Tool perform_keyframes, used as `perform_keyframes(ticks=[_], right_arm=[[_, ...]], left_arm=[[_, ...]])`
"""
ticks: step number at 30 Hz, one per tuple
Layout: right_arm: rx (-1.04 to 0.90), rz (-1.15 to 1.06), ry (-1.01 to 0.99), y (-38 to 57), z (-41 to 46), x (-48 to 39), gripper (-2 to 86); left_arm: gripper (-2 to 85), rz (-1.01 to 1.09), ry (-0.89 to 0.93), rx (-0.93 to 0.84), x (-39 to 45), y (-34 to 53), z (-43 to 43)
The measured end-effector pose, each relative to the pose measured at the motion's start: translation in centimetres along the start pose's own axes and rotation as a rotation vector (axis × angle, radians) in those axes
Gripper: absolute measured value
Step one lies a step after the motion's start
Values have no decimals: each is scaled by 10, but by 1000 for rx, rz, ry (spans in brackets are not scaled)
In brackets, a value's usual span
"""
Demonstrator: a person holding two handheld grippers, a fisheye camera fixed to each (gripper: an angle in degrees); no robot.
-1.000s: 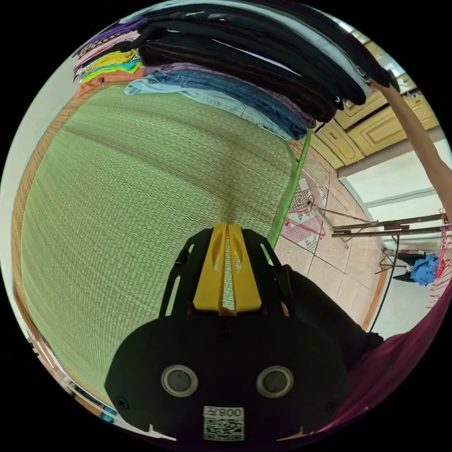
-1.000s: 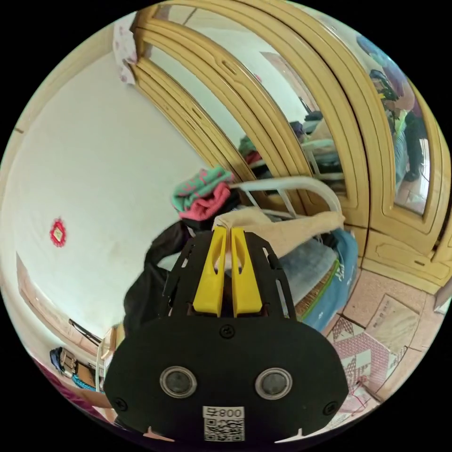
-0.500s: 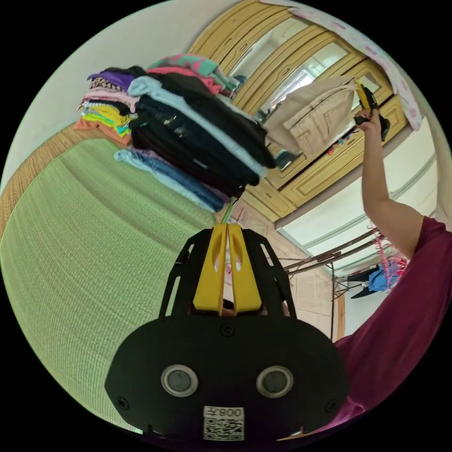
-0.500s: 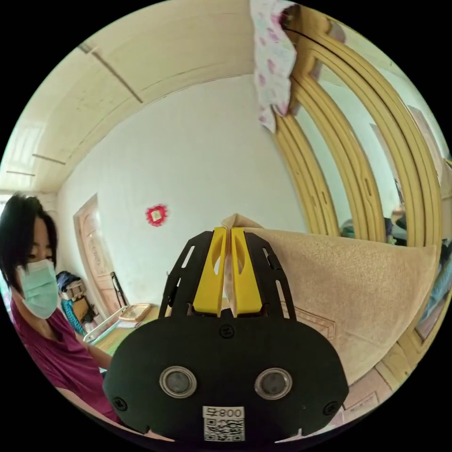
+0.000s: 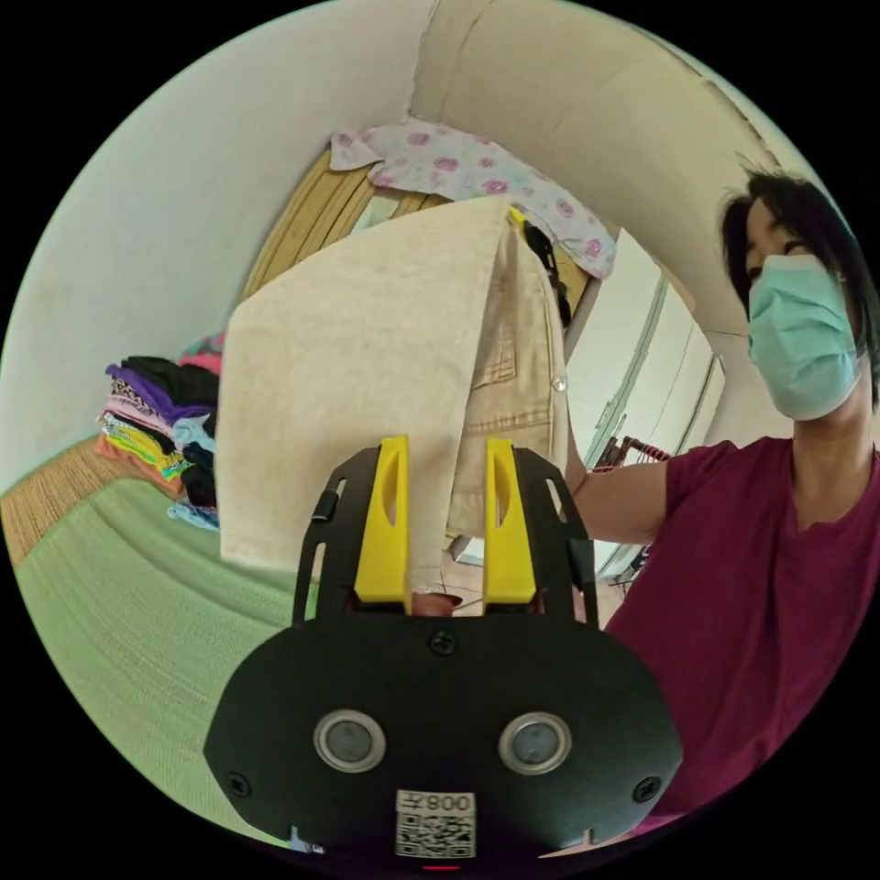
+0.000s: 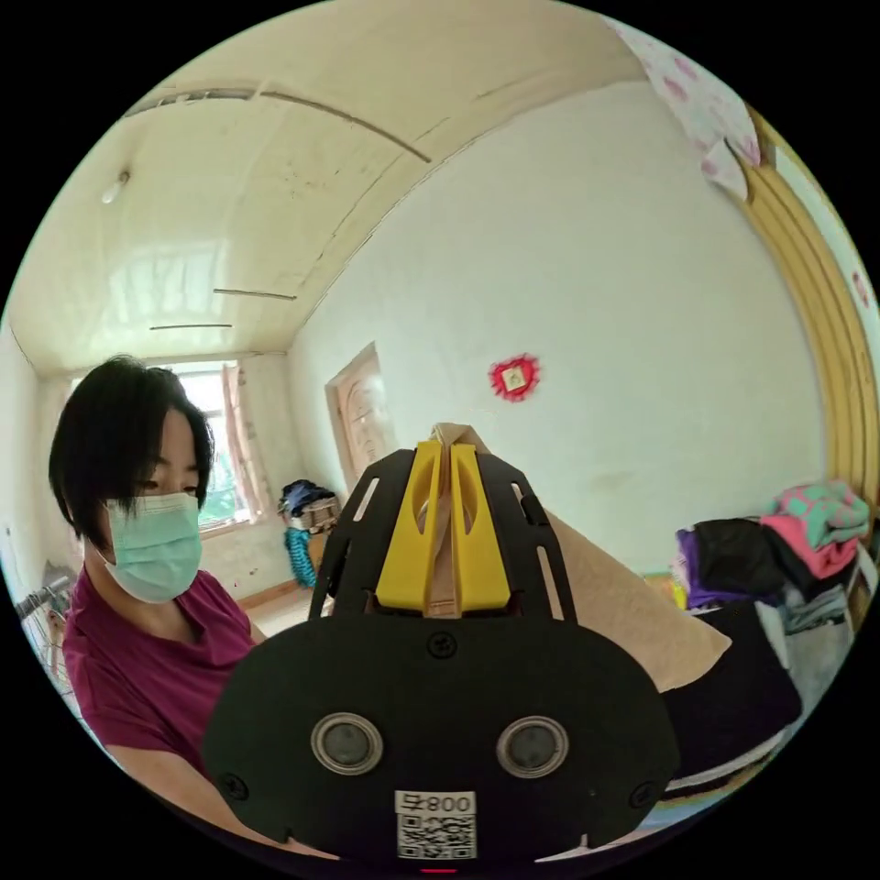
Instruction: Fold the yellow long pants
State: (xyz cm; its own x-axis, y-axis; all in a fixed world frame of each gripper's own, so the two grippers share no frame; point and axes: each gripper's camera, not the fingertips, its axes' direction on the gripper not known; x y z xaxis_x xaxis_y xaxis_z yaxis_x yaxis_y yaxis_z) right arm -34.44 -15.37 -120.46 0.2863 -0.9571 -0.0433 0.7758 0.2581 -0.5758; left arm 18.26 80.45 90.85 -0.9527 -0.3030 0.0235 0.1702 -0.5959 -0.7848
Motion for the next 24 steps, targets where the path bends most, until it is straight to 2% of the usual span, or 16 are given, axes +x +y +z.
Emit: perform_keyframes(ticks=[4, 7, 10, 15, 21, 24], right_arm=[[-133, 104, -188, -3, 108, -10, 10], [-240, 149, -286, -2, 192, -33, 10], [-346, 167, -357, -3, 274, -66, 10], [-437, 198, -441, -25, 387, -120, 10], [-249, 280, -525, -105, 457, -153, 11], [-106, 393, -436, -123, 460, -133, 12]], left_arm=[[118, -15, -73, -9, 43, 34, -110], [120, -138, -131, 9, 58, 82, -205], [124, -257, -185, 73, 70, 130, -301], [124, -409, -376, 221, 97, 205, -467], [118, -452, -606, 394, 147, 264, -638], [116, -485, -693, 436, 168, 296, -701]])
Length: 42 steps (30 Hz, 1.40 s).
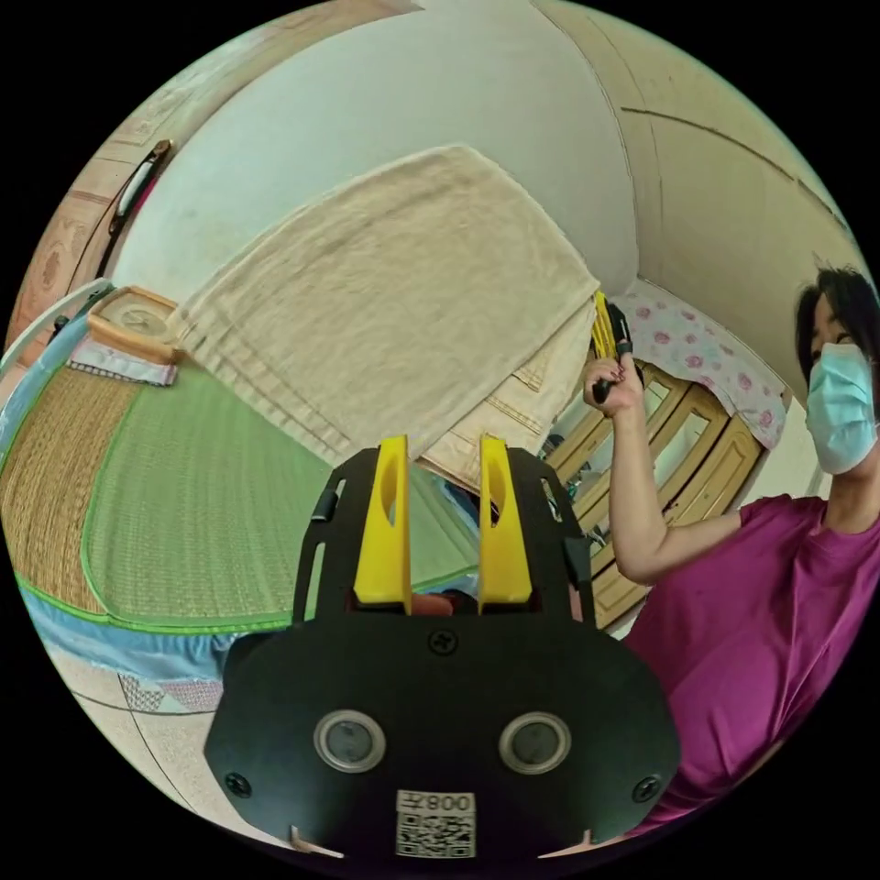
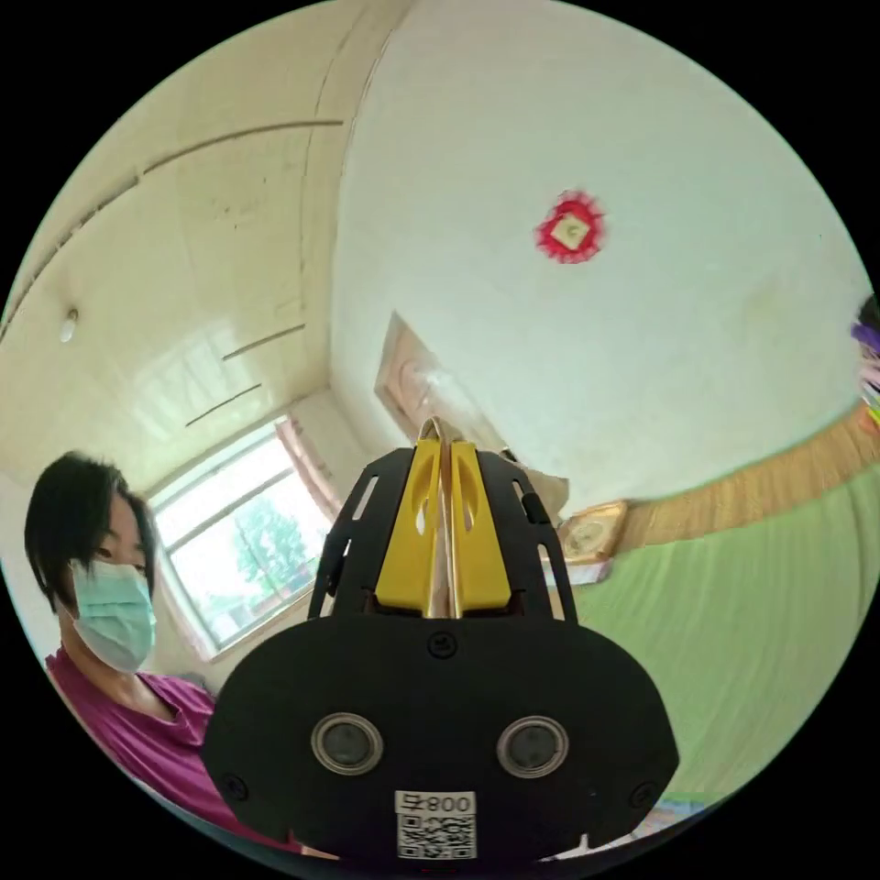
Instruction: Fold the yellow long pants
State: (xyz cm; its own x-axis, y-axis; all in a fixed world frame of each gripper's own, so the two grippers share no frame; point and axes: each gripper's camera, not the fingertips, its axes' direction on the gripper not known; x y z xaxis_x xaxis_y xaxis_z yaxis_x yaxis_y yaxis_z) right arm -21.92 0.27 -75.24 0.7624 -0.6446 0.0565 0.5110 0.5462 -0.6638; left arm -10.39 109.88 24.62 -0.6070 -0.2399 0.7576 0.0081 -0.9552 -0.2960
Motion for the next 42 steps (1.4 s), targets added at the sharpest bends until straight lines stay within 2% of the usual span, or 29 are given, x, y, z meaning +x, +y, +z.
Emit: perform_keyframes(ticks=[3, 5, 7, 9, 12, 14, 17, 19, 20, 22, 23, 25, 28, 31, 33, 35, 37, 42], right_arm=[[41, 150, 242, 7, -23, 45, 13], [-15, 324, 409, 28, -44, 88, 12], [-83, 608, 585, 73, -82, 134, 8], [-101, 745, 746, 100, -108, 138, 5], [-88, 771, 737, 105, -116, 115, 7], [-204, 736, 775, 85, -89, 103, 11], [-476, 566, 776, 45, -2, 86, 32], [-732, 400, 728, 27, 92, 73, 53], [-799, 349, 709, 26, 117, 68, 57], [-1030, 131, 661, 27, 215, 45, 72], [-1081, 71, 648, 29, 238, 38, 76], [-1260, -187, 606, 44, 317, 8, 94], [-1446, -487, 628, 70, 385, -21, 119], [-1527, -737, 674, 89, 423, -41, 115], [-1528, -804, 692, 87, 436, -51, 102], [-1516, -780, 692, 75, 445, -57, 73], [-1483, -643, 625, 47, 453, -60, 34], [-1387, -430, 540, -15, 452, -59, 12]], left_arm=[[113, -62, -65, 21, -36, 14, -50], [111, -111, -102, 4, -58, 30, -71], [110, -176, -134, -41, -81, 50, -83], [110, -275, -126, -106, -111, 79, -89], [110, -354, -114, -187, -133, 107, -80], [110, -370, -104, -260, -142, 117, -64], [112, -402, -67, -344, -158, 129, -34], [113, -445, -41, -351, -169, 136, -23], [114, -474, -30, -345, -176, 141, -20], [114, -511, -22, -328, -183, 151, -22], [114, -525, -28, -327, -186, 157, -25], [114, -545, -50, -333, -190, 166, -32], [113, -594, -73, -325, -199, 184, -47], [111, -643, -97, -322, -208, 204, -57], [109, -666, -112, -328, -211, 218, -58], [107, -679, -114, -334, -212, 228, -54], [106, -693, -103, -333, -212, 237, -48], [106, -677, -84, -348, -202, 252, -19]])
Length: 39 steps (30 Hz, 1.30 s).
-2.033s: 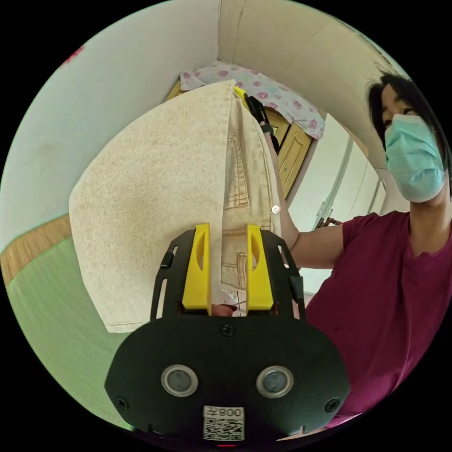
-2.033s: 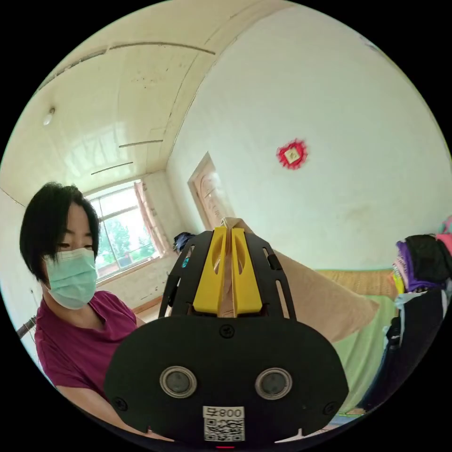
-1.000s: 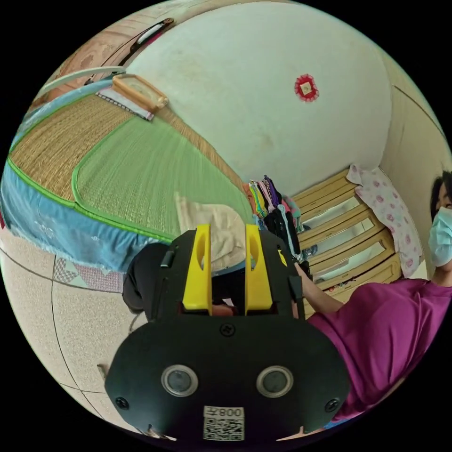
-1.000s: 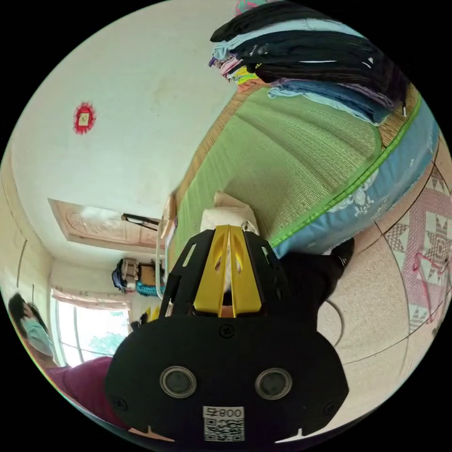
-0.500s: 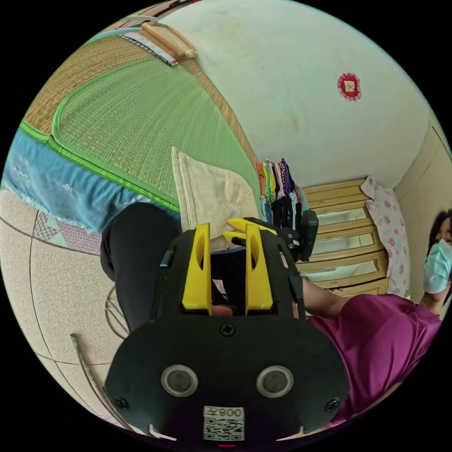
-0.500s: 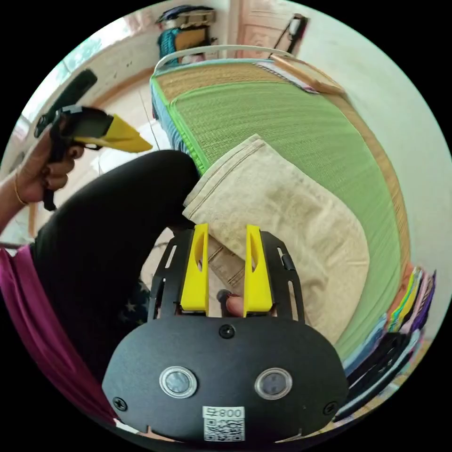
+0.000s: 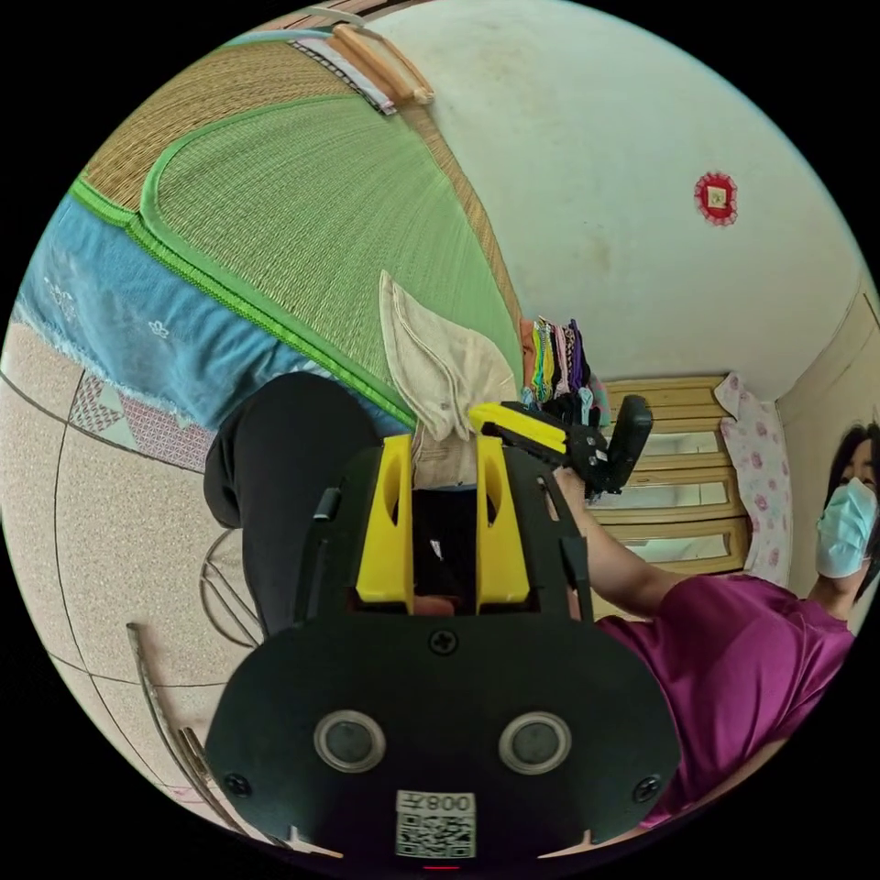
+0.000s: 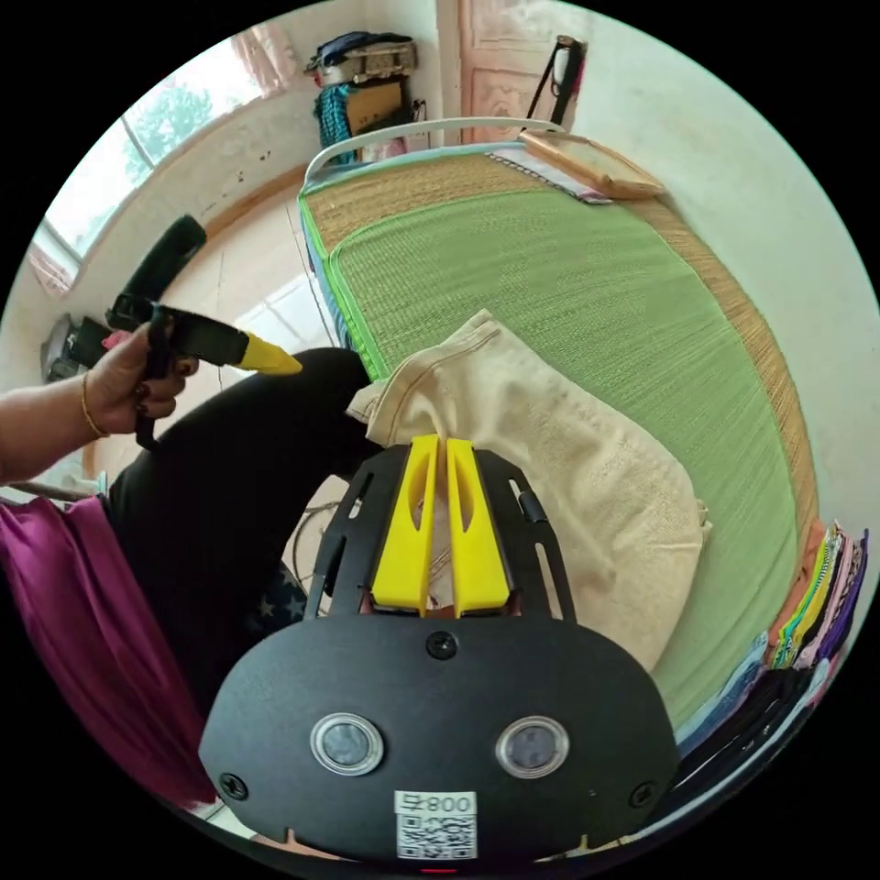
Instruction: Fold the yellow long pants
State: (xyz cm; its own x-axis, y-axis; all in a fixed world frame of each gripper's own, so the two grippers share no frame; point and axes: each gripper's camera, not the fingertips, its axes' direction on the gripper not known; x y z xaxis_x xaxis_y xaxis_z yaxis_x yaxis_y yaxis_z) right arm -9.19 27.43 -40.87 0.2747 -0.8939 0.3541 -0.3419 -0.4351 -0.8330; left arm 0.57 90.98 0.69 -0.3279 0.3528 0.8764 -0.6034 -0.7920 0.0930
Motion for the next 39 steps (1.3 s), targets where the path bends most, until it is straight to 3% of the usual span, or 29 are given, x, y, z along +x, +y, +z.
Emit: perform_keyframes(ticks=[2, 8, 12, 16, 20, 28, 34, 39], right_arm=[[55, 46, -33, 2, -26, 16, 9], [263, 347, 155, 68, -155, 110, 5], [297, 750, 315, 176, -218, 198, 4], [283, 1062, 309, 273, -224, 231, 6], [314, 1106, 213, 302, -194, 218, 15], [132, 966, 14, 253, -95, 218, 49], [43, 980, 21, 266, -55, 220, 49], [107, 1125, -75, 316, -36, 224, 49]], left_arm=[[106, 17, -7, -7, 5, 3, 12], [108, 60, 5, -41, 21, 9, 67], [111, 126, -27, -94, 39, 2, 121], [117, 189, -81, -133, 58, -12, 170], [126, 279, -211, -203, 82, -33, 230], [124, 453, -561, -401, 113, -48, 349], [128, 490, -481, -357, 131, 6, 362], [129, 331, -375, -497, 98, 68, 401]])
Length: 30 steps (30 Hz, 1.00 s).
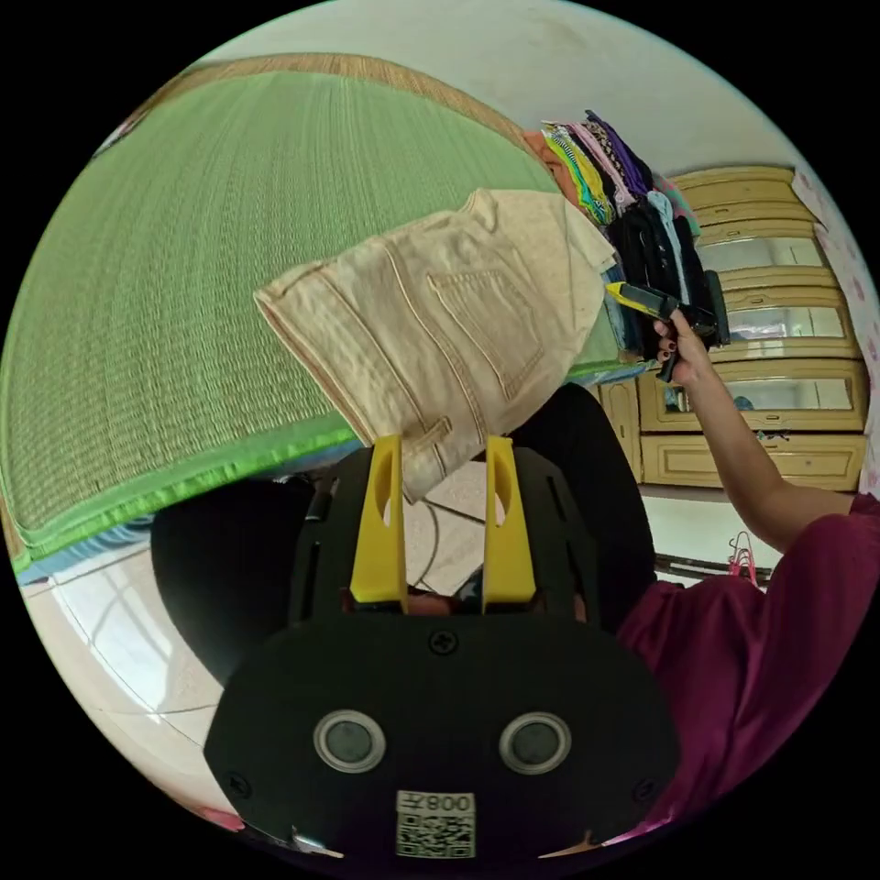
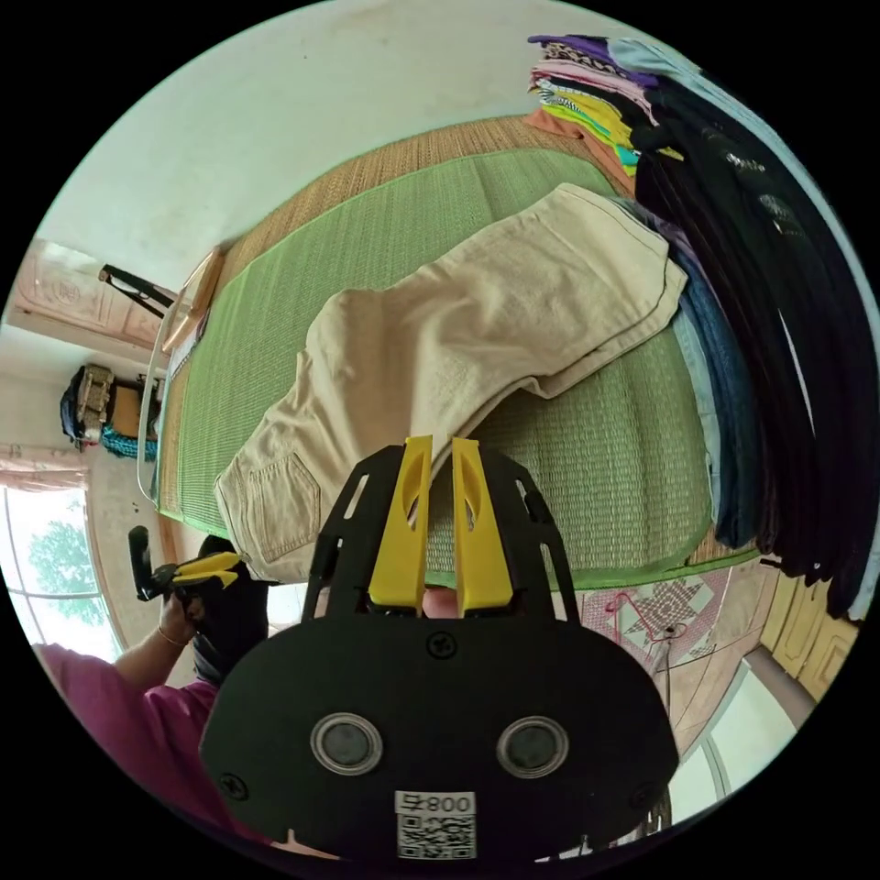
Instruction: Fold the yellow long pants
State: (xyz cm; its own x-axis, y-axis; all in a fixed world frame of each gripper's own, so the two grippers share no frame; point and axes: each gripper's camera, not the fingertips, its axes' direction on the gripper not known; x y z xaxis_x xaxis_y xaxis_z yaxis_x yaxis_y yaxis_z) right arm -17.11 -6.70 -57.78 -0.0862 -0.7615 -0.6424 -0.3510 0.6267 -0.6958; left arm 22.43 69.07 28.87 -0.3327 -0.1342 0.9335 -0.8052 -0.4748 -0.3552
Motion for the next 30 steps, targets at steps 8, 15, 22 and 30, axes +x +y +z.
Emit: perform_keyframes(ticks=[8, 15, 22, 30], right_arm=[[-34, 99, -139, 9, 35, 26, 54], [-33, 112, -209, 21, 52, 22, 34], [-4, 168, -245, 31, 54, 19, 41], [-32, 241, -302, 41, 50, 22, 50]], left_arm=[[27, -225, 125, -66, -60, -13, 37], [11, -294, 126, 165, -119, 11, -31], [91, -288, 209, 75, -148, 33, -21], [54, -226, 254, -130, -162, -3, 34]])
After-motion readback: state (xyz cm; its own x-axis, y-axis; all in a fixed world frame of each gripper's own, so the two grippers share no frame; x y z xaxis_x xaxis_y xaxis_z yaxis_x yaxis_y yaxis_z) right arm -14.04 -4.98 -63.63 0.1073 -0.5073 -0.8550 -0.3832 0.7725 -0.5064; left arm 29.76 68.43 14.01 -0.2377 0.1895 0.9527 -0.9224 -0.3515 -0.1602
